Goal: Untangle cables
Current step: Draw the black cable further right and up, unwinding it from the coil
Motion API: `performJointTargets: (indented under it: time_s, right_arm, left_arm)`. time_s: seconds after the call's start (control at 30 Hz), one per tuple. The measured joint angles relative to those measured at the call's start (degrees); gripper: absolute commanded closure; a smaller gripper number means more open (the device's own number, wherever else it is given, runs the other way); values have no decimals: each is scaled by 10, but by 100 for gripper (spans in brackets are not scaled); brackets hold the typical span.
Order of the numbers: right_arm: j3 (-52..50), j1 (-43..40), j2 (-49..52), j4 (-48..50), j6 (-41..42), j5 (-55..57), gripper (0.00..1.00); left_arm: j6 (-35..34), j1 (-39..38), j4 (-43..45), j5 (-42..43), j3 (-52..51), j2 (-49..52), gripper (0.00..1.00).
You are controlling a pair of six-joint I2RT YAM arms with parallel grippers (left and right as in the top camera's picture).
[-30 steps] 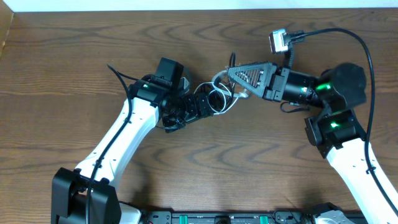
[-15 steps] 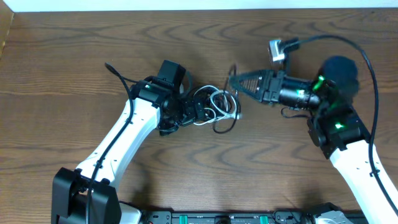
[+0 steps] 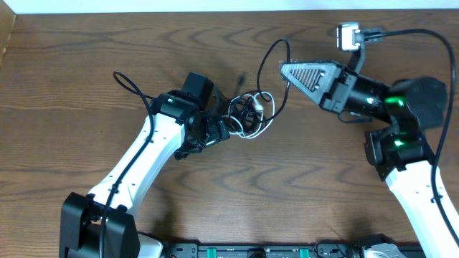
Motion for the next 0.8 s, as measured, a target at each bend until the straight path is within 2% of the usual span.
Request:
performJointTargets:
  time_s: [0.07, 0.1, 0.23, 0.3, 0.33, 0.37, 0.67, 0.8]
  right_arm:
    - [2, 0, -8, -32, -2, -13, 99]
    - [4, 0, -10, -77, -14, -16, 98]
    - [7, 1, -9, -362, -64, 20, 99]
    - [0, 0, -2, -451, -52, 49, 99]
    - [-6, 0, 3, -461, -43, 60, 99]
    - [-7, -1, 5, -450, -35, 62, 99]
    - [-4, -7, 0, -52, 77, 34, 99]
    - [2, -11, -19, 32, 136, 29, 99]
  left_arm:
    - [0, 0, 0, -1, 0, 0, 4]
    - [0, 0, 0, -1, 0, 0, 4]
    - [0, 0, 0, -1, -1, 0, 4]
    - [0, 0, 0, -2, -2, 0, 4]
    - [0, 0, 0, -3, -2, 0, 4]
    - [0, 0, 0, -3, -2, 0, 4]
    - [0, 0, -2, -5, -3, 0, 4]
    - [0, 0, -2, -5, -3, 0, 4]
